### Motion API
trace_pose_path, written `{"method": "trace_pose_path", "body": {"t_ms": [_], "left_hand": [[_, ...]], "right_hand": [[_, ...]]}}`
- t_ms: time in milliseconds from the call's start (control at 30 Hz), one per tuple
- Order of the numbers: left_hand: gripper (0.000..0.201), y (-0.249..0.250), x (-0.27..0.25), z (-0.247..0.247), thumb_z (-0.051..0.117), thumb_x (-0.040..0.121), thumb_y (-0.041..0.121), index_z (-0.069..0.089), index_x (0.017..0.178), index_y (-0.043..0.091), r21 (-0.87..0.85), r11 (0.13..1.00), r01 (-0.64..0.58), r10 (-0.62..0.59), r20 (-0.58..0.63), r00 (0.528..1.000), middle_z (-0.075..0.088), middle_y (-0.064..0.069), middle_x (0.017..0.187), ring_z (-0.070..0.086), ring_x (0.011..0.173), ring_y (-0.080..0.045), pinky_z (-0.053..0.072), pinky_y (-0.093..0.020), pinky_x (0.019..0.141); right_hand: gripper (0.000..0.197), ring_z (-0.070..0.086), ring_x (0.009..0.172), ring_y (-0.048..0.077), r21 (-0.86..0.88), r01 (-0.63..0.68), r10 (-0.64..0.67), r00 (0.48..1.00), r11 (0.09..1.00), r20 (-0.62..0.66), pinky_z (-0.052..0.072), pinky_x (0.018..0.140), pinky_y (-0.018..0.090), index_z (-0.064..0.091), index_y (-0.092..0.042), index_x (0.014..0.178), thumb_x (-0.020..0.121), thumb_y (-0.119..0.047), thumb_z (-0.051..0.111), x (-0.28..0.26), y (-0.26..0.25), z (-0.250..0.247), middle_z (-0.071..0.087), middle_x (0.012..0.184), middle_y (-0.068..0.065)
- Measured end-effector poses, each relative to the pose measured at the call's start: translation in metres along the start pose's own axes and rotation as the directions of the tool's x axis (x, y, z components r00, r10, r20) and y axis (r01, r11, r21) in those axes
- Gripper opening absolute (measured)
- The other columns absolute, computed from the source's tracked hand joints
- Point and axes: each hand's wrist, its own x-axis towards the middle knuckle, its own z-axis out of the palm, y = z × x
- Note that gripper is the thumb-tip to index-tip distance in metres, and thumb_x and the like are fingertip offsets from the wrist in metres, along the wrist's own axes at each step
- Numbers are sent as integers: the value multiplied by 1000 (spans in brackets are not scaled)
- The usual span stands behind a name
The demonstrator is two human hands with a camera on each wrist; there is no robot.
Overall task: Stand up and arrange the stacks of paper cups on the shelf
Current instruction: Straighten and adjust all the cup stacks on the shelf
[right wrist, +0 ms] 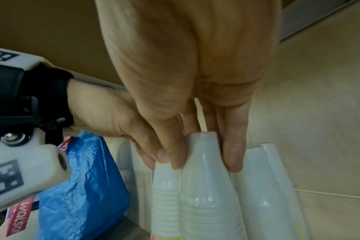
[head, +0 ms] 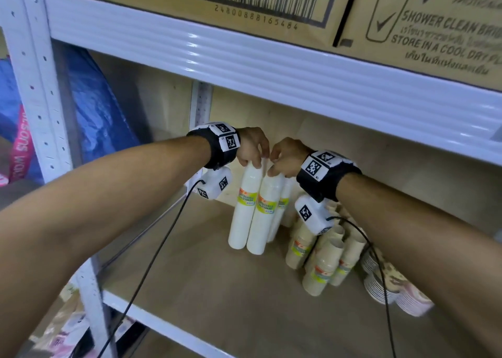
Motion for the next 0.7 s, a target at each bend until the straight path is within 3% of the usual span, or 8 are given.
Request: {"method": "trace_pose_path", "body": {"t_ms": [100,233,400,567,700], "left_hand": [[40,8,7,6,76,82,12,66,121,16,-19,1000,-20,21,21,1000,63,-2,107,69,76,-24,57,-27,63],[40,14,12,15,76,82,10,66,121,14,-24,998,-50,50,18,999,56,8,91,62,68,-16,56,-24,61],[37,14,15,21,76,81,8,68,117,14,-38,998,-50,51,26,998,57,-5,118,66,90,-25,60,-28,65],[37,16,17,23,78,80,7,68,115,15,-50,998,-40,42,23,999,58,-8,119,66,101,-30,61,-32,71],[40,16,18,23,78,80,9,68,118,15,-25,999,-36,37,38,999,57,-6,118,66,104,-30,60,-42,81]], "right_hand": [[39,68,93,27,-19,-19,19,1000,1000,3,59,82,42,69,-8,107,72,-21,82,-1,9,0,68,106,10],[41,67,94,26,-1,-45,45,999,999,12,59,83,42,68,-10,109,72,-19,82,-5,19,4,65,107,9],[41,66,92,26,0,-51,51,999,999,10,56,74,33,67,-8,110,72,-17,82,-6,26,9,64,106,10],[44,66,98,28,5,-60,60,998,998,31,58,83,39,66,-7,114,73,-16,81,-3,28,8,64,110,12],[45,64,88,24,-15,-59,60,998,998,37,55,75,33,66,-9,115,73,-18,81,0,27,9,64,107,9]]}}
